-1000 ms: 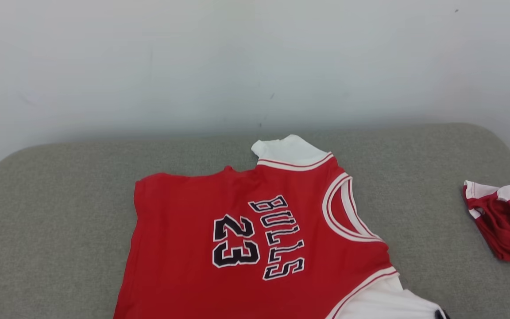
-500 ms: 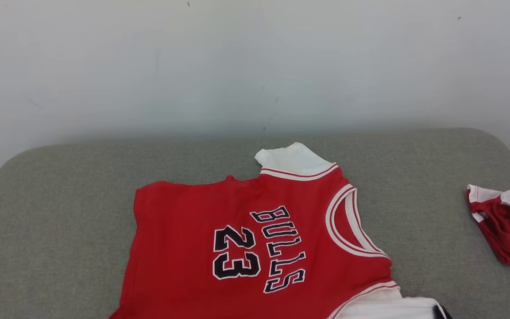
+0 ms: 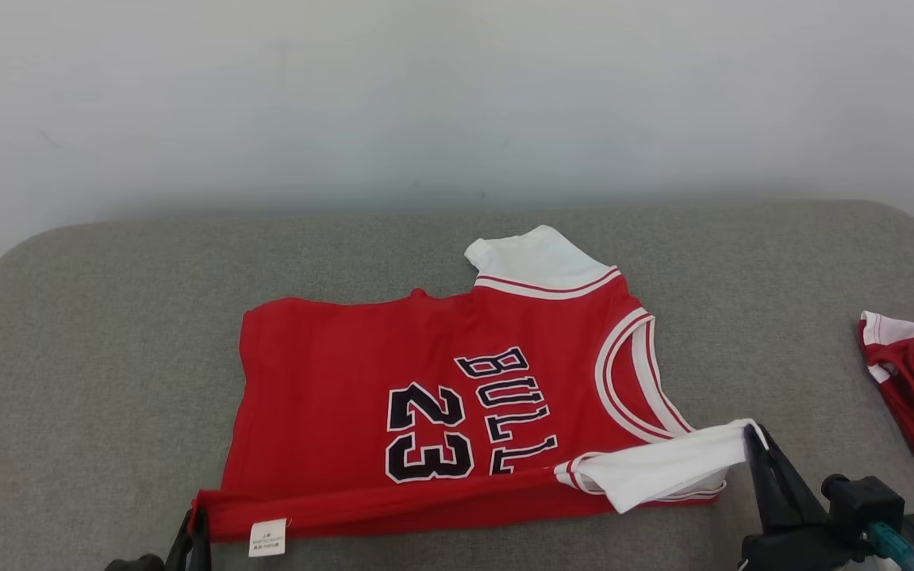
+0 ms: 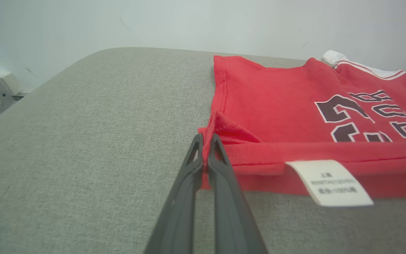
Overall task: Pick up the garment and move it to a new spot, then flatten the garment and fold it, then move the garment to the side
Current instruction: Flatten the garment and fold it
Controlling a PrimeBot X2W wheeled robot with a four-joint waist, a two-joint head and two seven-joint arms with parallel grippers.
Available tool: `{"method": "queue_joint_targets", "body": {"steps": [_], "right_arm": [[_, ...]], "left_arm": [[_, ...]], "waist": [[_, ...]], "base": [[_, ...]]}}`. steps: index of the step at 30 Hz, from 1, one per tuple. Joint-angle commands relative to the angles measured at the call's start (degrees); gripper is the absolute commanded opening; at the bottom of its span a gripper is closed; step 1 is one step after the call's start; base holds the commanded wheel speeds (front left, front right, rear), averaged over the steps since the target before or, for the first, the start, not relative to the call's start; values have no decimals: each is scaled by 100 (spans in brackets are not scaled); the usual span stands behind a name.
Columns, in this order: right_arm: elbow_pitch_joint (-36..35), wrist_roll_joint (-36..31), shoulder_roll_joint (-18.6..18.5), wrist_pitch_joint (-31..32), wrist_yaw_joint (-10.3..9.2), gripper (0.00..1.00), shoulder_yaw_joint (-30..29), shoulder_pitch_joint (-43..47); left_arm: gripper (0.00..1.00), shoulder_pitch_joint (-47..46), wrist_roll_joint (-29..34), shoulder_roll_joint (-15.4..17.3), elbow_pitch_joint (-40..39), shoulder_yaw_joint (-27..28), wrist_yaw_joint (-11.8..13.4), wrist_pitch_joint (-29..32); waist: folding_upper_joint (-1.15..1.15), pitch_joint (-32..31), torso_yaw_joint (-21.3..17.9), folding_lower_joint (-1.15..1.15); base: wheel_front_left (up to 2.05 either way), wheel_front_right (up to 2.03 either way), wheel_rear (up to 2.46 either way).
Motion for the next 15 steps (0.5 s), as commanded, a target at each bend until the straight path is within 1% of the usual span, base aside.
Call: {"method": "queue_joint_targets", "body": {"steps": [1,5,8,15], "right_arm": [[19,-25,1,-25,-18,0,-10,-65],[471,-156,-12,-26,-17,0,-44,-480],[714,-222,-29,-25,-17,0,-52,-809],[1040,-398,7,-25,-17,0,-108,-1336]], "left_arm": [[0,-69,42,2,17,5,-2,-16],[0,-388,121,-1,216,-79,-9,-16],[0,-684,137,0,356,-116,40,-16],[0,-1146,67,0,636,-198,152,-16]], "waist": [[0,51,32,-1],[0,220,89,-1],[0,435,117,-1],[0,848,154,-1]], "base": [[0,0,0],[0,0,0],[0,0,0],[0,0,0]]}}
